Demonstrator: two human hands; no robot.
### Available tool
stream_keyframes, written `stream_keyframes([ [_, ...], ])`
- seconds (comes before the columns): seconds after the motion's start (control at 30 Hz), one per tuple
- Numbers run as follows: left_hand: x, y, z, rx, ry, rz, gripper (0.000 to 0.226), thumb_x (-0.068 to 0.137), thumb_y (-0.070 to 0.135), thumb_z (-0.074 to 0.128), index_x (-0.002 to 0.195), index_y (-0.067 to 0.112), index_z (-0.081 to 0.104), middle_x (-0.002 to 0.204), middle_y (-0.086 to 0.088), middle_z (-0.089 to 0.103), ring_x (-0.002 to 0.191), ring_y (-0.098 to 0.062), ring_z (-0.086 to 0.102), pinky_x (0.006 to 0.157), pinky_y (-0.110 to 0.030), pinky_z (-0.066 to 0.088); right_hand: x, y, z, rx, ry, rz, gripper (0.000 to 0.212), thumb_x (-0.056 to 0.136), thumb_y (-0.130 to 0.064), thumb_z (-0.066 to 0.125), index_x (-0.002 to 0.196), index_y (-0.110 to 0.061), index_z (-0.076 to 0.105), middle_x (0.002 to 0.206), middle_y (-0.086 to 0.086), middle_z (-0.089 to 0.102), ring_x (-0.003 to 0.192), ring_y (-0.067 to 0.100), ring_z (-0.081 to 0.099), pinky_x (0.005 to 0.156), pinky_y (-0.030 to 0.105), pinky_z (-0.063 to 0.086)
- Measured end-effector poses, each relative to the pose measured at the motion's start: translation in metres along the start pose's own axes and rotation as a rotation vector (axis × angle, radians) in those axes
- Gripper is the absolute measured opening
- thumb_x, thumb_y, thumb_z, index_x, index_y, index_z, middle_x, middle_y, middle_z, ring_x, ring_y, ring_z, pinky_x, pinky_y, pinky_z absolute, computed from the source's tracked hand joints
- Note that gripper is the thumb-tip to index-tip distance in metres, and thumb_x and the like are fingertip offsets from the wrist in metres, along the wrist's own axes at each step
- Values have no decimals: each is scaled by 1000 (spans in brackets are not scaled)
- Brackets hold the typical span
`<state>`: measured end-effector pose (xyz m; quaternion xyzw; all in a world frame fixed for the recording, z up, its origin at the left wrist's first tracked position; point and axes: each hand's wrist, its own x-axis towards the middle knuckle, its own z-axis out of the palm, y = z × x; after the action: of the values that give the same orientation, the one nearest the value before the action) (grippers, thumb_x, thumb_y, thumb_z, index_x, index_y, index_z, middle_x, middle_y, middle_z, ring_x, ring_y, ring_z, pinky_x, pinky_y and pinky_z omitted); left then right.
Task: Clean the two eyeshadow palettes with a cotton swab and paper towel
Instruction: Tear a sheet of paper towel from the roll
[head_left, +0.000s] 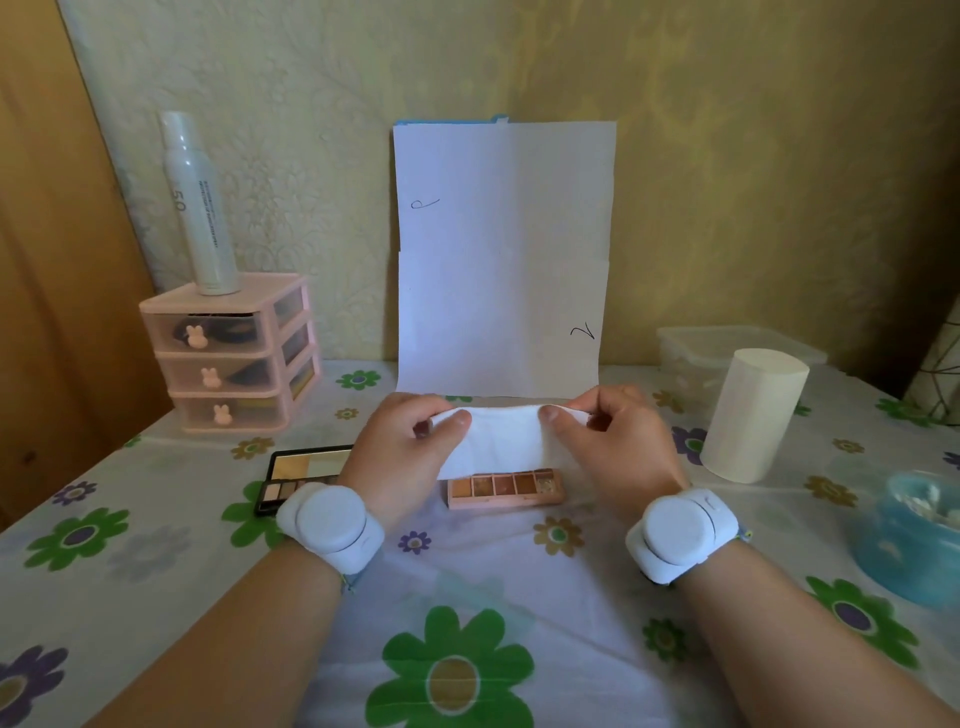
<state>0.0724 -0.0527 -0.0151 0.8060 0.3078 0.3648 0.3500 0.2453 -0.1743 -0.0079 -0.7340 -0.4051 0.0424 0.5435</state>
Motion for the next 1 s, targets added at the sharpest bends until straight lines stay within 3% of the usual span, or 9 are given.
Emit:
stream_keyframes([
  [0.1, -3, 5, 1, -327, -68, -188, 29, 83, 49, 65, 86, 21, 71, 105, -15, 70, 108, -35, 64, 90, -41, 47, -2, 2, 1, 17, -67, 34, 33, 88, -43, 66, 75, -13, 61, 72, -2, 58, 65, 11, 51, 61, 22, 40],
  [0.2, -5, 8, 7, -627, -72, -304, 15, 87, 35, 71, 80, 22, 74, 115, -19, 71, 114, -37, 66, 104, -49, 48, -2, 1, 2, -26, -79, 65, 48, 90, -50, 59, 78, -3, 58, 68, 11, 55, 62, 15, 48, 58, 28, 40],
  [0.3, -6, 12, 10, -771, -83, -332, 15, 100, 17, 61, 94, 11, 73, 114, -20, 73, 107, -32, 71, 82, -44, 61, -1, -1, 2, -38, -69, 76, 52, 90, -50, 58, 66, -7, 44, 60, 7, 41, 59, 15, 39, 56, 30, 34],
  [0.37, -6, 14, 9, -820, -67, -345, 16, 102, 14, 58, 101, 4, 70, 114, -20, 73, 105, -32, 71, 73, -41, 62, -1, -1, 2, -11, -53, 71, 52, 88, -52, 61, 63, -12, 39, 58, -3, 38, 59, 15, 37, 57, 30, 34],
  [0.43, -6, 16, 7, -867, -32, -366, 16, 102, 13, 58, 101, 0, 67, 110, -20, 73, 99, -30, 73, 71, -41, 62, -1, 0, 3, 29, -3, 70, 44, 85, -54, 63, 70, -14, 49, 66, -9, 52, 63, 13, 48, 61, 28, 40],
  [0.57, -5, 17, 5, -902, 9, -356, 24, 101, 13, 59, 108, -10, 62, 111, -20, 74, 96, -30, 76, 71, -41, 62, -3, 3, 4, -35, 173, -19, 30, 83, -45, 70, 101, -26, 54, 109, -8, 51, 97, 15, 53, 83, 30, 45],
  [0.77, -8, 20, 8, -912, -20, -358, 16, 101, 10, 59, 103, -5, 61, 114, -26, 70, 100, -34, 74, 74, -44, 62, -8, 7, 17, -241, 174, -371, 27, 87, -52, 56, 97, -32, 71, 107, -10, 54, 101, 14, 43, 85, 22, 32],
  [0.87, -9, 21, 11, -966, -49, -354, 13, 101, 10, 59, 96, -1, 62, 106, -23, 72, 103, -38, 73, 77, -49, 62, -9, 5, 24, -206, 50, -368, 39, 88, -52, 42, 94, -30, 74, 106, -9, 60, 102, 18, 52, 88, 25, 38],
  [1.0, -7, 19, 11, -1018, -27, -357, 18, 102, 13, 59, 89, 3, 65, 96, -14, 76, 95, -29, 75, 76, -49, 62, -9, 3, 21, -140, 63, -311, 49, 89, -49, 33, 92, -24, 75, 103, -8, 65, 102, 17, 55, 90, 27, 40],
])
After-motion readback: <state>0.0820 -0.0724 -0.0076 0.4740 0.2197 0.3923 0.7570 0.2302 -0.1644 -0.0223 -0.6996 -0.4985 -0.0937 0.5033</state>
